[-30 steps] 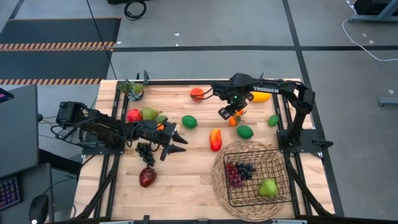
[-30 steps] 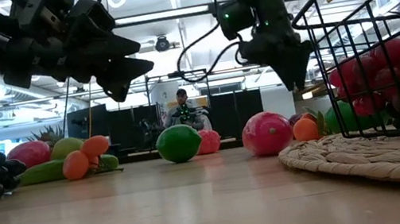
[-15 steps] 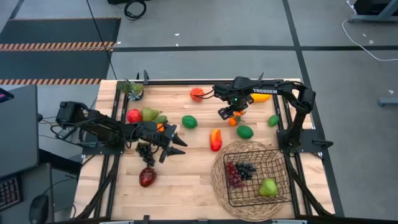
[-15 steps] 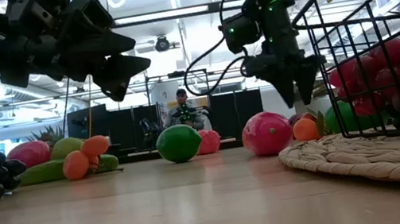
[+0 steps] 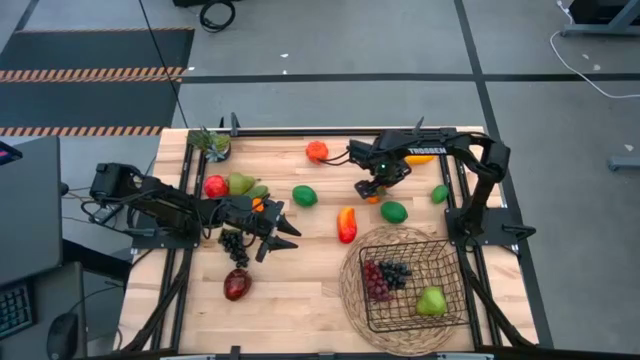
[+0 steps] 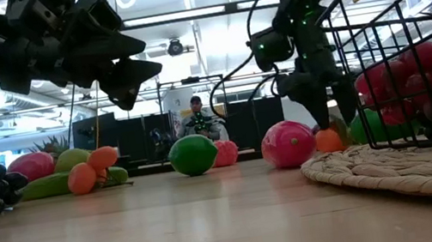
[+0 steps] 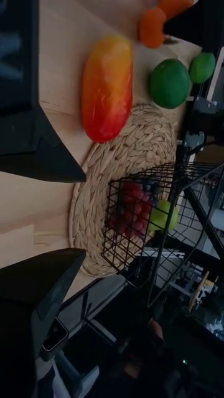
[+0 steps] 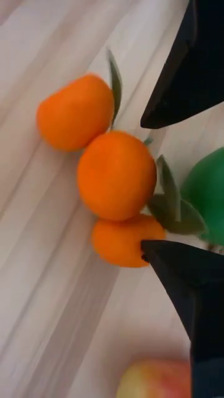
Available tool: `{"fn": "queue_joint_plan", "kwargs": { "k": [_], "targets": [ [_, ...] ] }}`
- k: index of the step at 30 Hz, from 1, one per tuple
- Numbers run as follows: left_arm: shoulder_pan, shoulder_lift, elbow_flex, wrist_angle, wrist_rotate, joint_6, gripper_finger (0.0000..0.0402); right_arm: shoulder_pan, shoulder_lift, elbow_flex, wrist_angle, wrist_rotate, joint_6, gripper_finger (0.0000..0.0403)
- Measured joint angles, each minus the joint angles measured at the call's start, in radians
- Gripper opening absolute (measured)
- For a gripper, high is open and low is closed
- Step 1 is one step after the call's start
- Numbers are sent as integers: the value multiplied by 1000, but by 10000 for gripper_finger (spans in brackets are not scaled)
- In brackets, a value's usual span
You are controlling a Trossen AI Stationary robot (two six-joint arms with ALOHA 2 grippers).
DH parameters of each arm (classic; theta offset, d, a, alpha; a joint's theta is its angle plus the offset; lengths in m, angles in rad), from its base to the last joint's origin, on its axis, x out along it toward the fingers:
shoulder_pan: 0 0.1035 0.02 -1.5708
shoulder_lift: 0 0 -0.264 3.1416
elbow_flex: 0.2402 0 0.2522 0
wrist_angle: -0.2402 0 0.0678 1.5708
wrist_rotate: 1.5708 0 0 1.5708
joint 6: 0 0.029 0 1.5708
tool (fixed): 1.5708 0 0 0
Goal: Build produce basket
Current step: Put the right orange tangerines into the black wire basket
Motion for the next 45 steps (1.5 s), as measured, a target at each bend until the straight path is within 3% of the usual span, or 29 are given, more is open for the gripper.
{"fn": "queue_joint_plan", "kwargs": {
  "k": [8,16,28,37,45],
  "targets": [
    [0,0,0,0,0,0,190,-25,11,-7,145,-7,-4,299],
    [0,0,0,0,0,5,190,-44,13,-10,128,13,-16,265],
    [0,0,0,0,0,6,190,-30,13,-10,128,-23,-83,159],
    [0,0,0,0,0,3,190,22,11,9,90,-81,-153,157],
    [0,0,0,0,0,3,190,92,-6,203,-121,-75,-164,158]
  ]
}}
